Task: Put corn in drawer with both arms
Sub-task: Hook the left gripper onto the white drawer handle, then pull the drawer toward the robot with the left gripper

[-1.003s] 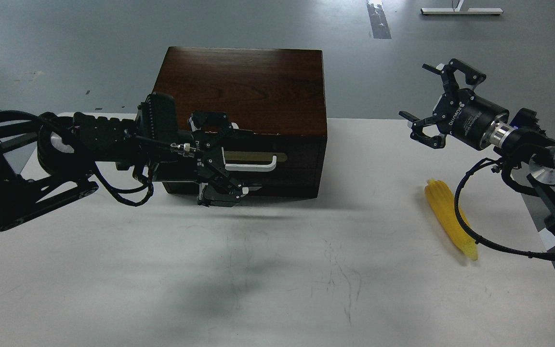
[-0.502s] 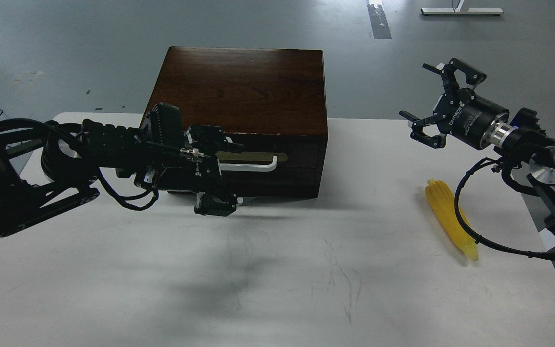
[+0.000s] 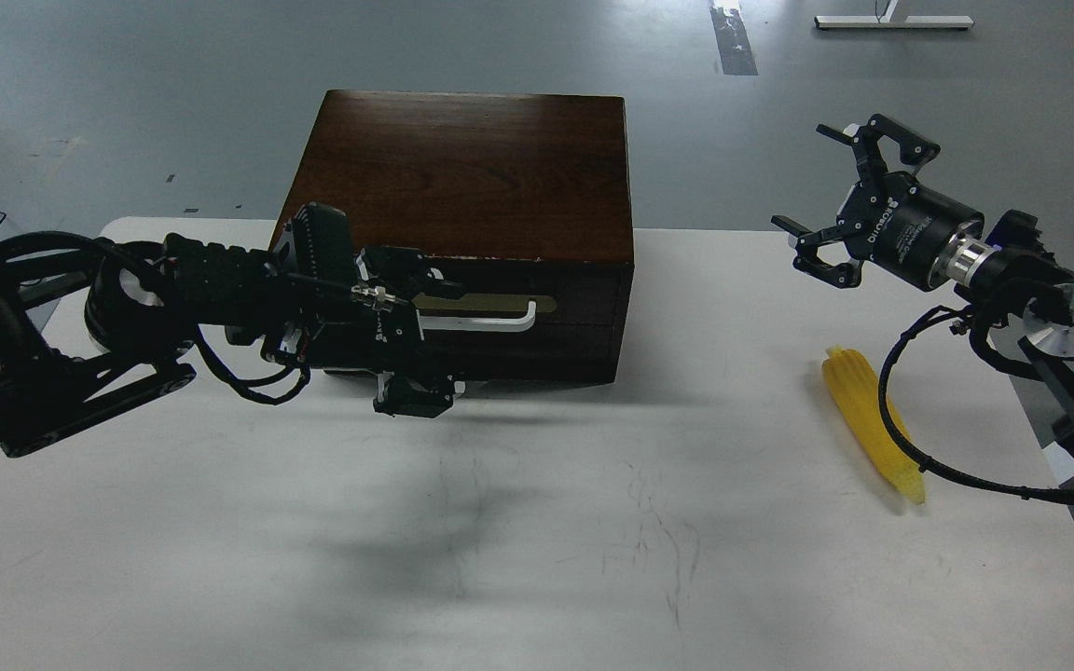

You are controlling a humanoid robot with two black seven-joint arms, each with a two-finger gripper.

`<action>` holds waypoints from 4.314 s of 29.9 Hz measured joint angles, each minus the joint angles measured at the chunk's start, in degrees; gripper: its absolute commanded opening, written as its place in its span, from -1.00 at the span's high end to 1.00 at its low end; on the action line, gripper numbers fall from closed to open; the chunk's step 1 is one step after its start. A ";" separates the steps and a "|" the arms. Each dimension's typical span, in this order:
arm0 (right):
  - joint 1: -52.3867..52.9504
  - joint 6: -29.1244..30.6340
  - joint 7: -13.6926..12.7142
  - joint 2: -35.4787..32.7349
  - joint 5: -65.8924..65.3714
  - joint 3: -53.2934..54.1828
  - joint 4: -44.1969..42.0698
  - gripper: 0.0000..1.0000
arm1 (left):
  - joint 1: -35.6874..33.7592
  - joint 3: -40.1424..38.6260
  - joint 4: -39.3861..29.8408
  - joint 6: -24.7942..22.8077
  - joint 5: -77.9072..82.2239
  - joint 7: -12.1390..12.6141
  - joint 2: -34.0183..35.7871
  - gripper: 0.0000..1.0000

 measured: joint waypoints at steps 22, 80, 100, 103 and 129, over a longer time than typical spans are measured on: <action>0.00 0.00 0.00 0.40 0.00 0.02 -0.62 -1.00 | 0.11 1.91 4.96 0.03 0.00 -0.01 -2.31 -0.97; 0.09 0.00 0.07 0.70 0.00 -0.07 -1.77 -1.00 | -1.09 5.44 -2.62 0.07 -0.01 -0.01 0.63 -0.97; 0.04 0.00 0.07 0.79 0.00 -0.07 -1.93 -1.00 | -0.29 5.47 -7.04 0.11 0.03 0.03 1.58 -0.97; 0.09 0.00 0.07 0.79 0.00 -0.07 -1.92 -1.00 | -0.02 5.49 -7.60 0.11 0.03 0.04 1.89 -0.97; 0.09 0.00 0.03 0.79 0.00 -0.23 -1.91 -1.00 | 4.13 4.78 -14.05 0.11 0.04 0.01 7.63 -0.97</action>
